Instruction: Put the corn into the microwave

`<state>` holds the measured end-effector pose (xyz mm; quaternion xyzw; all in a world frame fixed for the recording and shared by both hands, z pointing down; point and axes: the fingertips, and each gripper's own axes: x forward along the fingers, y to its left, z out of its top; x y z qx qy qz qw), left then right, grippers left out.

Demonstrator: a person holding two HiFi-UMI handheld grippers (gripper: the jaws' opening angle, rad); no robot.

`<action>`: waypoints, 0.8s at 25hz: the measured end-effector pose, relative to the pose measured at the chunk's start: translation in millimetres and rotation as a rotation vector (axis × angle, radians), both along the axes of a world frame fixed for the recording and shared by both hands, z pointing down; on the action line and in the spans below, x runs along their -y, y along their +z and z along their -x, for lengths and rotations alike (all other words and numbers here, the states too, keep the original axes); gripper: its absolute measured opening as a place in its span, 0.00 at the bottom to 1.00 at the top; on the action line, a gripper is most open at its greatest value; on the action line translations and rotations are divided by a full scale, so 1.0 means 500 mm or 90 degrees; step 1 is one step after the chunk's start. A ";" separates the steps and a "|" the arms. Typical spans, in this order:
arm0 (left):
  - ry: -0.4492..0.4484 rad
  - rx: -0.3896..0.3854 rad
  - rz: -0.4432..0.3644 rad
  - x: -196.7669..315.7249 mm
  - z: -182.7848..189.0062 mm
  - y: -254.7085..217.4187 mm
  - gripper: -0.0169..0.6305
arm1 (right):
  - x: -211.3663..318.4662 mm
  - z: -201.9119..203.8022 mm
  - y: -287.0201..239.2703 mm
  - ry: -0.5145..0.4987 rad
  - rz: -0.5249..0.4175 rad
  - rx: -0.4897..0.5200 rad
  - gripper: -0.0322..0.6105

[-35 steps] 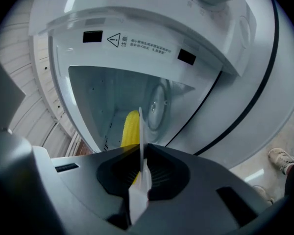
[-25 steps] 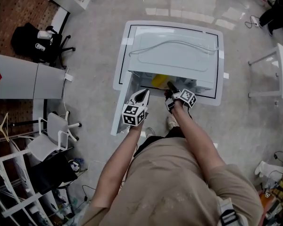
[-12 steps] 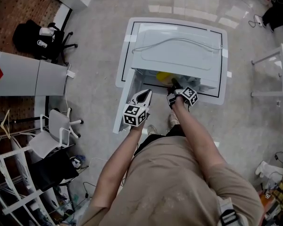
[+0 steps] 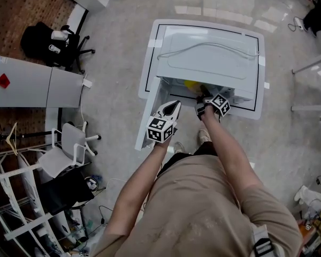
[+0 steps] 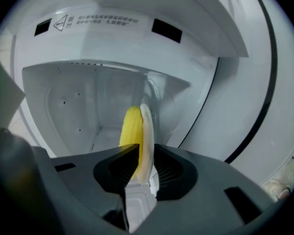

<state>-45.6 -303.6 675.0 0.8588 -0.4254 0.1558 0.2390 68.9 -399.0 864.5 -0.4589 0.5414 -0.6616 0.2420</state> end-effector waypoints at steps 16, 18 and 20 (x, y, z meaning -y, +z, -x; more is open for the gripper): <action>0.027 -0.017 0.019 -0.031 -0.008 0.012 0.02 | -0.103 0.062 0.006 -0.382 -0.123 -0.526 0.37; 0.027 -0.017 0.020 -0.035 -0.009 0.012 0.02 | -0.095 0.072 0.000 -0.408 -0.141 -0.611 0.37; 0.028 -0.017 0.021 -0.041 -0.007 0.010 0.02 | -0.083 0.077 -0.001 -0.407 -0.135 -0.657 0.37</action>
